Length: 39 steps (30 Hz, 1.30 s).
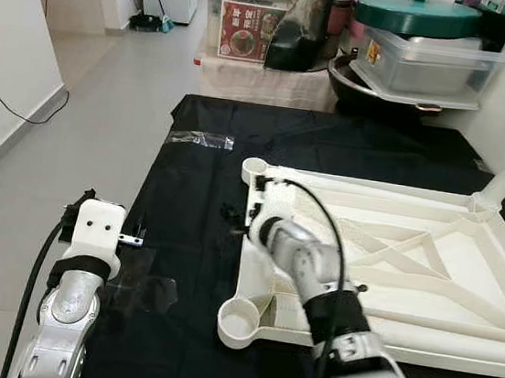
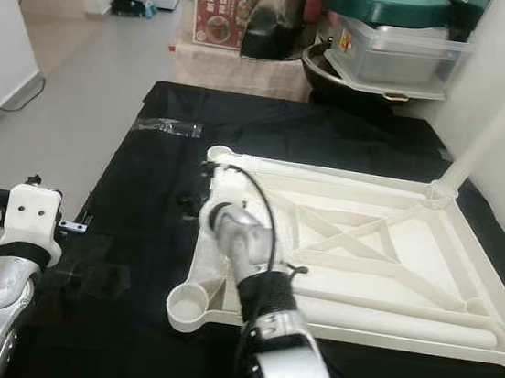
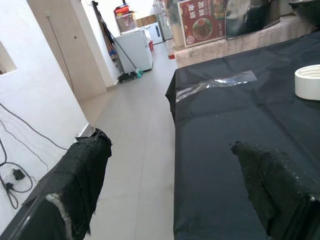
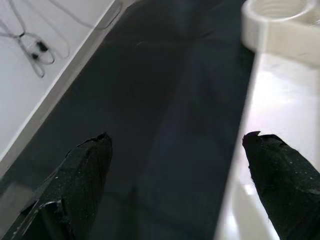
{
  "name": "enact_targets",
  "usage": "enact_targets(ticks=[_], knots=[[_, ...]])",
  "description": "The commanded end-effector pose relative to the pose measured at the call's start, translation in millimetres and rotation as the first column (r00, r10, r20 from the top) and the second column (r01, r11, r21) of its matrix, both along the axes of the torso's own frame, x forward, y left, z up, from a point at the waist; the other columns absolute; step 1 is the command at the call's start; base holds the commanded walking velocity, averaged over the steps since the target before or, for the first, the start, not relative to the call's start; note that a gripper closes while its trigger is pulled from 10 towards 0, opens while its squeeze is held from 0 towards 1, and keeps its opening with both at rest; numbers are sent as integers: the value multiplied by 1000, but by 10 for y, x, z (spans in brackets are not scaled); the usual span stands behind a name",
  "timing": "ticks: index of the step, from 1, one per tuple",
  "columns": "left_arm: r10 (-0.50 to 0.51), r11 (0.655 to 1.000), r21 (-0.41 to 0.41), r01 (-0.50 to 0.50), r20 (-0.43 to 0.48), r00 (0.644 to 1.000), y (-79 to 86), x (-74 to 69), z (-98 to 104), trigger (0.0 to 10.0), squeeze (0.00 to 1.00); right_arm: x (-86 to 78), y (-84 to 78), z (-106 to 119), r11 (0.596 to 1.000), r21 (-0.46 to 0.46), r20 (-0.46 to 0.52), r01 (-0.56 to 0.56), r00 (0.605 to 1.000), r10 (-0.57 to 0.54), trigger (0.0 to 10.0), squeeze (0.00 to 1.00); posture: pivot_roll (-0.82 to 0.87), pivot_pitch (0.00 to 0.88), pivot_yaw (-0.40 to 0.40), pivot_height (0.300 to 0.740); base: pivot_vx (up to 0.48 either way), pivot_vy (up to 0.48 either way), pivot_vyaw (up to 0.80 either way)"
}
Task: Building children table
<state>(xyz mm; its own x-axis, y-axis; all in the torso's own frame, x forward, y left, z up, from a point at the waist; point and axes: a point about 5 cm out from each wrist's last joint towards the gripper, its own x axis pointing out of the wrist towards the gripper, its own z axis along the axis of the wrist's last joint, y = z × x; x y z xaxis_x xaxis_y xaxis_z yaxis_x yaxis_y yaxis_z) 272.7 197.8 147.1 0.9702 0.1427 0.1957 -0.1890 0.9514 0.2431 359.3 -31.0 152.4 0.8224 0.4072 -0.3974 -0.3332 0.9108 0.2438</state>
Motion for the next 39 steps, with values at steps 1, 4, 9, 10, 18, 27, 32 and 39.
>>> enact_targets(ticks=[1, 4, 9, 10, 18, 27, 32, 39], knots=[[13, 1000, 17, -13, -37, 999, 21, 1, -68, 10000, 0, -48, 65, -37, 999, -6, -26, -35, 999, 35, 10000, 0, 101, 0, -65, 740, 0, 0, 0], [13, 1000, 20, -12, -43, 999, 15, 5, -81, 10000, 0, -71, 108, -89, 999, -12, -53, -51, 997, 50, 10000, 0, 102, 0, -68, 740, 0, 0, 0], [16, 1000, 26, -15, -53, 998, 4, 5, -104, 10000, 0, -15, -83, -329, 994, -69, -100, 82, 991, -89, 10000, 0, 111, 0, -77, 740, 0, 0, 0], [20, 999, 27, -18, -54, 998, 8, 0, -107, 10000, 0, 8, -205, -395, 985, -88, -114, 149, 981, -158, 10000, 0, 113, 0, -78, 740, 0, 0, 0], [21, 999, 29, -19, -59, 998, 6, -8, -126, 10000, 0, -32, -235, -451, 986, -109, -133, 124, 981, -138, 10000, 0, 102, 0, -70, 740, 0, 0, 0], [15, 999, 32, -13, -62, 998, -13, 5, -135, 10000, 0, -138, -52, -502, 995, -96, -147, -29, 989, 15, 0, 0, 106, 0, -71, 740, 0, 0, 0], [23, 999, 44, -19, -73, 997, -2, 1, -158, 10000, 0, -171, 49, -489, 957, -170, -90, -235, 971, 223, 0, 0, 104, 0, -72, 740, 0, 0, 0], [22, 999, 45, -18, -80, 997, -14, 7, -170, 10000, 0, -262, -18, -529, 868, -305, -64, -392, 918, 392, 0, 0, 92, 0, -68, 740, 0, 0, 0]])
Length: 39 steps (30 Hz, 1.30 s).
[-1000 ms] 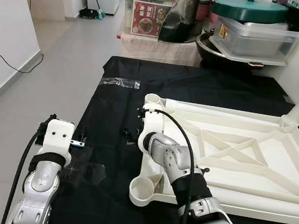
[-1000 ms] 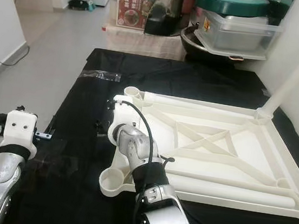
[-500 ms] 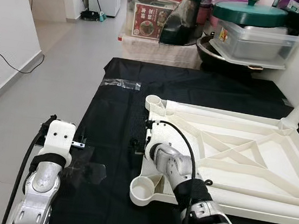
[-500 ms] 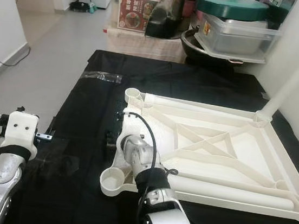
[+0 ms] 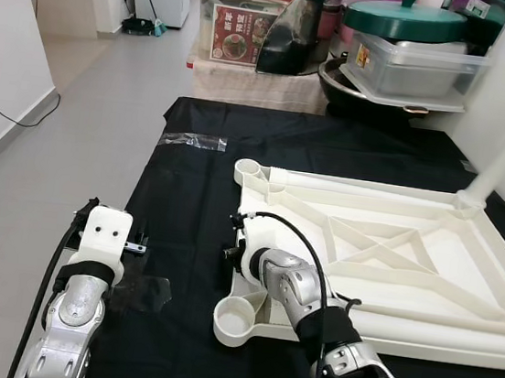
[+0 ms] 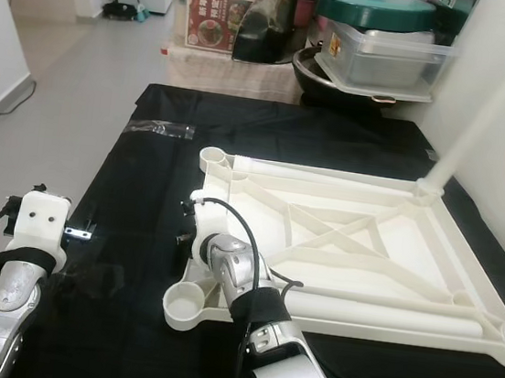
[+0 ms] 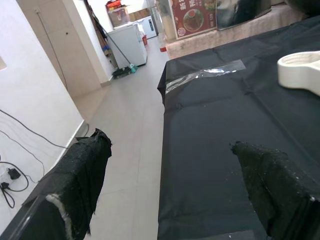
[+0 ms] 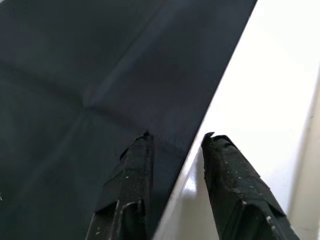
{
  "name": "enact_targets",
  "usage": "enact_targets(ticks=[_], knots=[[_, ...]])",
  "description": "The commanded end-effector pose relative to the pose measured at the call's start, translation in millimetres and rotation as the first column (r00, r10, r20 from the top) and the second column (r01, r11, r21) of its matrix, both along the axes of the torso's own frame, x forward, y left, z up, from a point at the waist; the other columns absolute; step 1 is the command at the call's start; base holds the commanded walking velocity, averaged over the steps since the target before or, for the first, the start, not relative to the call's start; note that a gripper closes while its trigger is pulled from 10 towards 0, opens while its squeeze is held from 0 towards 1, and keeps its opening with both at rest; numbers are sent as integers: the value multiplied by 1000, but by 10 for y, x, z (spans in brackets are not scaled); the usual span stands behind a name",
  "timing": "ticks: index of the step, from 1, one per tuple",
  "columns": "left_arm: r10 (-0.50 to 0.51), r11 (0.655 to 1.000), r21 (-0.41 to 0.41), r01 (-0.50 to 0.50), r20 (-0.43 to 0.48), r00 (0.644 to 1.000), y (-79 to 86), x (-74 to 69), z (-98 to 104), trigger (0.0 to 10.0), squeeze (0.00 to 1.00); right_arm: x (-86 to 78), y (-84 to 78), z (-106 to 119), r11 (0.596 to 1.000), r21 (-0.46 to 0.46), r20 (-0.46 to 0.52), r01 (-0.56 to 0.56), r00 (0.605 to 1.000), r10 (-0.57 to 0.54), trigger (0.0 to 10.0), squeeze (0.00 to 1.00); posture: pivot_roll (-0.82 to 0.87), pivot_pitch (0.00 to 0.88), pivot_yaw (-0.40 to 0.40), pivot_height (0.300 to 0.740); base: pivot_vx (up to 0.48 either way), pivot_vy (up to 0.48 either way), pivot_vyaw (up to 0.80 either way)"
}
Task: Building children table
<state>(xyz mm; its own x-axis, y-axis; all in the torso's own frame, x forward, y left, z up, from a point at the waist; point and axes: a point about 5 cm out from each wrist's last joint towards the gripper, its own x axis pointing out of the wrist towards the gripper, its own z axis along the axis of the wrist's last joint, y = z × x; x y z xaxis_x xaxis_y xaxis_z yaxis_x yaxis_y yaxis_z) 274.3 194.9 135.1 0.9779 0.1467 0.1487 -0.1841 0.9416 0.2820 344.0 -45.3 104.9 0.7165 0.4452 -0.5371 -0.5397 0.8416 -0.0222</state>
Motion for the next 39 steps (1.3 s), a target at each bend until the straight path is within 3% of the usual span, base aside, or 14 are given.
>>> enact_targets(ticks=[1, 11, 14, 18, 20, 21, 23, 24, 26, 28, 32, 34, 36, 39], knots=[[11, 1000, 14, -10, -30, 1000, 13, -8, -54, 10000, 0, -150, 98, -77, 971, -58, -7, -233, 973, 233, 0, 0, 91, 0, -67, 740, 0, 0, 0], [12, 1000, 15, -12, -38, 999, 20, -7, -71, 10000, 0, -310, -167, -116, 902, -151, 12, -405, 911, 412, 0, 0, 82, 0, -64, 740, 0, 0, 0], [10, 1000, 17, -10, -42, 999, 26, -6, -80, 10000, 0, -539, -708, -145, 773, -214, -29, -597, 795, 606, 0, 0, 77, 0, -57, 740, 0, 0, 0], [8, 1000, 18, -8, -44, 999, 29, -7, -85, 10000, 0, -658, -1017, -131, 690, -251, -68, -679, 724, 687, 0, 0, 75, 0, -54, 740, 0, 0, 0], [5, 1000, 22, -4, -45, 999, 32, -4, -86, 10000, 0, -723, -1244, -13, 620, -249, -49, -744, 649, 759, 0, 0, 71, 0, -46, 740, 0, 0, 0], [5, 1000, 22, -4, -45, 999, 32, -4, -86, 10000, 0, -723, -1244, -13, 620, -249, -49, -744, 649, 759, 0, 0, 71, 0, -46, 740, 0, 0, 0], [2, 1000, 26, -1, -45, 999, 31, 4, -86, 10000, 0, -791, -1418, 57, 544, -258, -60, -799, 575, 816, 0, 0, 72, 0, -43, 740, 0, 0, 0], [2, 1000, 26, -1, -45, 999, 31, 4, -86, 10000, 0, -791, -1418, 57, 544, -258, -60, -799, 575, 816, 0, 0, 72, 0, -43, 740, 0, 0, 0], [-2, 1000, 30, 4, -45, 999, 24, 14, -83, 10000, 0, -871, -1599, 29, 453, -277, -139, -847, 502, 854, 0, 0, 72, 0, -41, 740, 0, 0, 0], [-4, 999, 32, 5, -45, 999, 21, 16, -82, 10000, 0, -904, -1654, 20, 422, -280, -170, -862, 477, 862, 0, 0, 72, 0, -41, 740, 0, 0, 0], [-6, 999, 38, 8, -45, 999, 30, 17, -83, 10000, 0, -1036, -1960, -57, 200, -345, -369, -917, 329, 869, 0, 0, 72, 0, -38, 740, 0, 0, 0], [-6, 999, 40, 8, -45, 999, 30, 17, -83, 10000, 0, -1036, -2024, -45, 157, -354, -406, -922, 303, 862, 0, 0, 75, 0, -41, 740, 0, 0, 0], [-6, 999, 40, 8, -45, 999, 30, 17, -83, 10000, 0, -1036, -2024, -45, 157, -354, -406, -922, 303, 862, 0, 0, 75, 0, -41, 740, 0, 0, 0], [-8, 999, 42, 10, -43, 999, 28, 17, -81, 10000, 0, -997, -2118, 21, 88, -375, -449, -923, 264, 854, 0, 0, 77, 0, -41, 740, 0, 0, 0]])
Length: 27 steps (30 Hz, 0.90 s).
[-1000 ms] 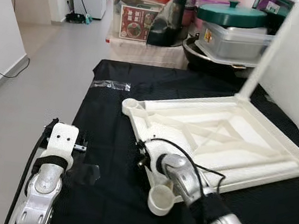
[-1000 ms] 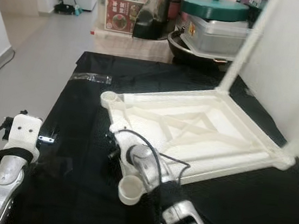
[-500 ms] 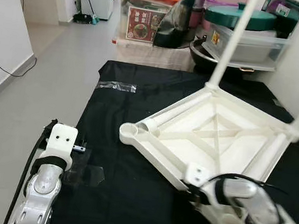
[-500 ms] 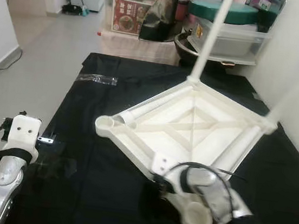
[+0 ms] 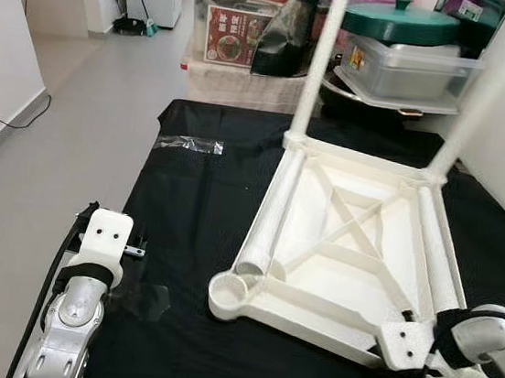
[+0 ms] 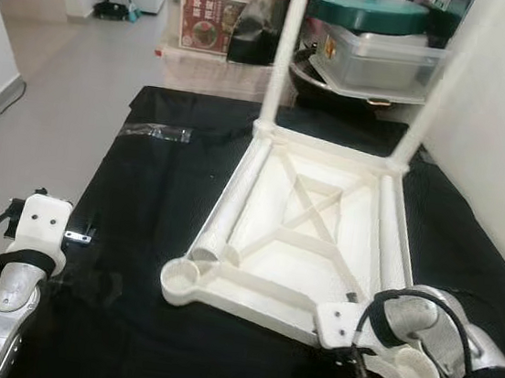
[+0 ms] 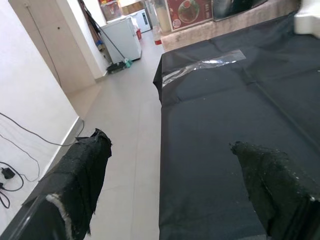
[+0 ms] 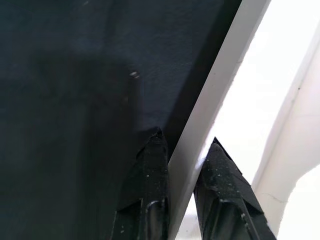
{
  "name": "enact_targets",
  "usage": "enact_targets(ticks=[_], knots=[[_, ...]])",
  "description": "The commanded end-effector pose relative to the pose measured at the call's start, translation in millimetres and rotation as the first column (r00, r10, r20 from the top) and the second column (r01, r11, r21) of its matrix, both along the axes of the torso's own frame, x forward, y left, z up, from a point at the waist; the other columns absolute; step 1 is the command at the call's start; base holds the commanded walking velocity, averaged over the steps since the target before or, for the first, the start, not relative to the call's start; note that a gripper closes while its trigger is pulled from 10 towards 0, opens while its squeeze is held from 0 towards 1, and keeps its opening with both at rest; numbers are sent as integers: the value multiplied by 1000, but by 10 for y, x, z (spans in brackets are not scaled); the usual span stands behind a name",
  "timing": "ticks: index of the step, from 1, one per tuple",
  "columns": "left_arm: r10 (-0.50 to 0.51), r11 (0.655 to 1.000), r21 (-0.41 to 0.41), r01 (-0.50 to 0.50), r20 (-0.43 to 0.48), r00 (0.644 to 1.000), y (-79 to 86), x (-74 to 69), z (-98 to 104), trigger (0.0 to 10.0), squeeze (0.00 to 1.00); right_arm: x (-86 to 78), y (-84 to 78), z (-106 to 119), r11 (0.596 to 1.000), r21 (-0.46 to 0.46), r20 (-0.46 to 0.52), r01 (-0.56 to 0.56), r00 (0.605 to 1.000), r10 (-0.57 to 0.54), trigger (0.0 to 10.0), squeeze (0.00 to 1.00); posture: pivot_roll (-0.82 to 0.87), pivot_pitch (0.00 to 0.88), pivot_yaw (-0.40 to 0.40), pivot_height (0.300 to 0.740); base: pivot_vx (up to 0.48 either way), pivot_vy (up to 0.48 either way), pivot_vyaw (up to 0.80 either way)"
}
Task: Building children table
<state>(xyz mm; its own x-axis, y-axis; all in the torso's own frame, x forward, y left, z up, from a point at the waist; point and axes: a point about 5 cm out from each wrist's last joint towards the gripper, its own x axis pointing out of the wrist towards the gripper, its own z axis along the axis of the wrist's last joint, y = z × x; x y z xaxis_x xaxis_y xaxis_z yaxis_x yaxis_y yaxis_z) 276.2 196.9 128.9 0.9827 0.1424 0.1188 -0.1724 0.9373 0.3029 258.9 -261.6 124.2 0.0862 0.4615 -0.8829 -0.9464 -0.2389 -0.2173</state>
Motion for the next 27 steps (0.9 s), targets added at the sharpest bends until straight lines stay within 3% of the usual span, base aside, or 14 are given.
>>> enact_targets(ticks=[1, 4, 7, 9, 16, 17, 19, 20, 21, 22, 24, 26, 27], knots=[[-8, 1000, 27, 8, -9, 1000, 7, -2, -18, 10000, 0, -131, 27, -135, 978, -93, -109, -185, 979, 174, 0, 0, 75, 0, -40, 740, 0, 0, 0], [-9, 1000, 27, 9, -9, 1000, 7, -1, -18, 10000, 0, -123, 21, -113, 975, -93, -109, -201, 976, 191, 0, 0, 75, 0, -40, 740, 0, 0, 0], [-8, 1000, 29, 8, -10, 1000, 14, 1, -25, 10000, 0, -221, -49, -111, 968, -88, -207, -237, 954, 215, 0, 0, 75, 0, -45, 740, 0, 0, 0], [-7, 1000, 28, 8, -11, 1000, 15, 0, -29, 10000, 0, -237, -58, -121, 966, -84, -219, -242, 951, 219, 0, 0, 75, 0, -45, 740, 0, 0, 0], [-10, 1000, 28, 11, -14, 1000, 9, 5, -39, 10000, 0, -108, 47, -144, 981, -22, -102, -194, 976, 190, 0, 0, 72, 0, -38, 740, 0, 0, 0], [-12, 999, 30, 12, -14, 1000, 17, 15, -38, 10000, 0, -28, 99, -95, 992, 17, -79, -124, 989, 125, 10000, 0, 66, 0, -32, 740, 0, 0, 0], [-12, 999, 30, 12, -14, 1000, 17, 15, -38, 10000, 0, -28, 99, -95, 992, 17, -79, -124, 989, 125, 10000, 0, 66, 0, -32, 740, 0, 0, 0], [-13, 999, 31, 14, -14, 1000, 23, 28, -37, 10000, 0, 29, 172, -19, 993, 90, -67, -78, 994, 84, 10000, 600, 64, 0, -32, 740, 0, 0, 0], [-13, 999, 31, 14, -14, 1000, 23, 28, -37, 10000, 0, 29, 172, -19, 993, 90, -67, -78, 994, 84, 10000, 600, 64, 0, -32, 740, 0, 0, 0], [-15, 999, 31, 15, -13, 1000, 23, 41, -36, 10000, 0, 66, 235, 91, 985, 168, -91, -32, 995, 48, 10000, 1000, 62, 0, -33, 740, 0, 0, 0], [-17, 999, 30, 17, -11, 1000, 18, 52, -36, 10000, 0, 100, 320, 280, 960, 281, -125, 9, 992, 28, 10000, 1000, 61, 0, -34, 740, 0, 0, 0], [-17, 999, 30, 17, -11, 1000, 18, 52, -36, 10000, 0, 100, 320, 280, 960, 281, -125, 9, 992, 28, 10000, 1000, 61, 0, -34, 740, 0, 0, 0], [-16, 999, 29, 17, -11, 1000, 16, 51, -39, 10000, 0, 107, 350, 387, 945, 328, -140, 14, 990, 34, 10000, 1000, 62, 0, -35, 740, 0, 0, 0]])
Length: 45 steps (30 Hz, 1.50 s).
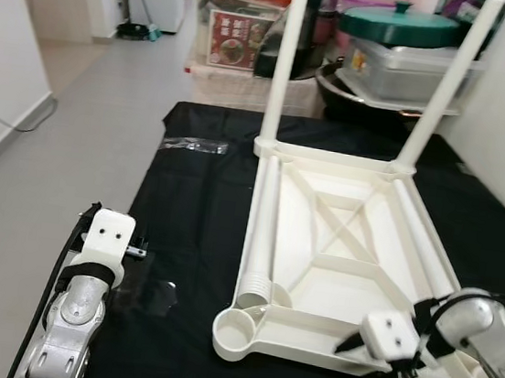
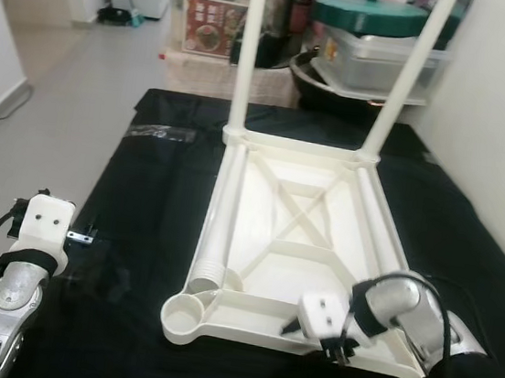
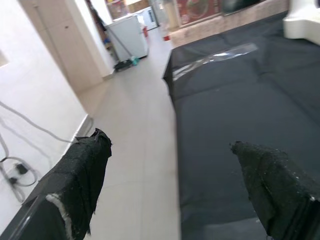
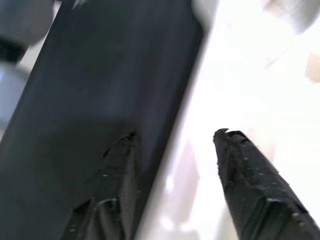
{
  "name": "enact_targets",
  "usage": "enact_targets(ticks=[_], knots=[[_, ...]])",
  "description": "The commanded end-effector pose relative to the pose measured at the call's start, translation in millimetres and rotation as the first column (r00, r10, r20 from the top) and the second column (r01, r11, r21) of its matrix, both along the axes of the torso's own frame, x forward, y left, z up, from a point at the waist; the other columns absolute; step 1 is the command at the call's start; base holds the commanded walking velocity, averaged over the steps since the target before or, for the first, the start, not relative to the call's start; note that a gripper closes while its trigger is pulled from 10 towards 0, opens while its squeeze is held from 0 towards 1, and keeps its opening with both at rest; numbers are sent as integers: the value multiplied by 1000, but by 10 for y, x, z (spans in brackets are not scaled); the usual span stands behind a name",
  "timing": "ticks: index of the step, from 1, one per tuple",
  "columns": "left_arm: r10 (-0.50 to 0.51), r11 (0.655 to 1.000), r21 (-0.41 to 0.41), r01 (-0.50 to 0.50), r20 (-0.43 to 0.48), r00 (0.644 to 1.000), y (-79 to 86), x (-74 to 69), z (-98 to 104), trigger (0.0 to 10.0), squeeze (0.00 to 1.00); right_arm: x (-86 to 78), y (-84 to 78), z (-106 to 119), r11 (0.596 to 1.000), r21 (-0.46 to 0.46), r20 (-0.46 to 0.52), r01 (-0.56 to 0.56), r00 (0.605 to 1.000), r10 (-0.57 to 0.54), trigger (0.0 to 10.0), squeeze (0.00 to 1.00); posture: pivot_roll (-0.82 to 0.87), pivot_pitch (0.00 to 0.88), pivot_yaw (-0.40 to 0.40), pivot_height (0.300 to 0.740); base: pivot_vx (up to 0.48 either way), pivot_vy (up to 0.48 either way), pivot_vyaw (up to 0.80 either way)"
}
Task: Building children table
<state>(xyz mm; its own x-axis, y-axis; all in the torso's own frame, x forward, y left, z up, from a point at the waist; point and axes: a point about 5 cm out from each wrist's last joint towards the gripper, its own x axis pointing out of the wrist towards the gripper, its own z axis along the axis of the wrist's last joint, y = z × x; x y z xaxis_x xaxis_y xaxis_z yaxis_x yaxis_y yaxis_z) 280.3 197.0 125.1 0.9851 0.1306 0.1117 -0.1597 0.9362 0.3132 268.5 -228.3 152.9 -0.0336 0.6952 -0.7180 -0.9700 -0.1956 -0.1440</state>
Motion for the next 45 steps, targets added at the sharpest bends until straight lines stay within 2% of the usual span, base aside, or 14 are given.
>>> enact_targets(ticks=[1, 10, 14, 15, 17, 18, 19, 21, 23, 24, 25, 29, 34, 45], knots=[[-6, 1000, 20, 6, -2, 1000, 15, 11, -2, 10000, 0, 11, 17, 101, 999, 45, -4, 2, 1000, -2, 10000, 1000, 62, 0, -35, 740, 0, 0, 0], [8, 1000, 14, -8, 20, 1000, 36, -1, 27, 10000, 0, 88, 239, 660, 935, 355, -4, -3, 1000, 5, 10000, 1000, 67, 0, -39, 740, 0, 0, 0], [3, 1000, 14, -4, 42, 999, 8, -7, 69, 10000, 0, 278, 503, 806, 796, 601, 63, 71, 989, -136, 10000, 1000, 76, 0, -49, 740, 0, 0, 0], [-5, 1000, 13, 5, 55, 998, -14, -10, 96, 10000, 0, 386, 638, 821, 699, 701, 41, 138, 972, -233, 10000, 243, 84, 0, -50, 740, 0, 0, 0], [-5, 1000, 13, 5, 55, 998, -14, -10, 96, 10000, 0, 386, 638, 821, 699, 701, 41, 138, 972, -233, 10000, 243, 84, 0, -50, 740, 0, 0, 0], [-13, 1000, 14, 13, 64, 998, -33, -13, 130, 10000, 0, 543, 794, 791, 562, 790, 7, 246, 912, -410, 10000, 0, 97, 0, -52, 740, 0, 0, 0], [-21, 1000, 15, 20, 74, 997, -44, -26, 169, 10000, 0, 671, 919, 731, 393, 849, -89, 352, 829, -552, 10000, 0, 103, 0, -53, 740, 0, 0, 0], [-21, 1000, 15, 20, 74, 997, -44, -26, 169, 10000, 0, 671, 919, 731, 393, 849, -89, 352, 829, -552, 10000, 0, 103, 0, -53, 740, 0, 0, 0], [-33, 999, 19, 32, 90, 995, -55, -56, 227, 10000, 0, 793, 1039, 632, 162, 864, -245, 477, 679, -692, 10000, 0, 113, 0, -55, 740, 0, 0, 0], [-33, 999, 19, 32, 90, 995, -55, -56, 227, 10000, 0, 793, 1039, 632, 162, 864, -245, 477, 679, -692, 10000, 0, 113, 0, -55, 740, 0, 0, 0], [-42, 999, 20, 40, 104, 994, -68, -72, 269, 10000, 0, 818, 1061, 597, 86, 861, -281, 502, 609, -742, 10000, 0, 112, 0, -53, 740, 0, 0, 0], [-47, 999, 21, 45, 112, 993, -77, -81, 296, 10000, 0, 827, 1069, 581, 45, 859, -295, 510, 566, -770, 10000, 0, 112, 0, -53, 740, 0, 0, 0], [-104, 995, 16, 102, 144, 984, -215, -172, 388, 10000, 0, 743, 1030, 586, -64, 885, -267, 461, 392, -880, 10000, 0, 110, 0, -46, 740, 0, 0, 0], [-138, 990, 0, 139, 147, 979, -283, -231, 383, 10000, 0, 592, 1181, 529, -40, 910, -196, 413, 342, -919, 10000, 0, 100, 0, -49, 740, 0, -144, 0]])
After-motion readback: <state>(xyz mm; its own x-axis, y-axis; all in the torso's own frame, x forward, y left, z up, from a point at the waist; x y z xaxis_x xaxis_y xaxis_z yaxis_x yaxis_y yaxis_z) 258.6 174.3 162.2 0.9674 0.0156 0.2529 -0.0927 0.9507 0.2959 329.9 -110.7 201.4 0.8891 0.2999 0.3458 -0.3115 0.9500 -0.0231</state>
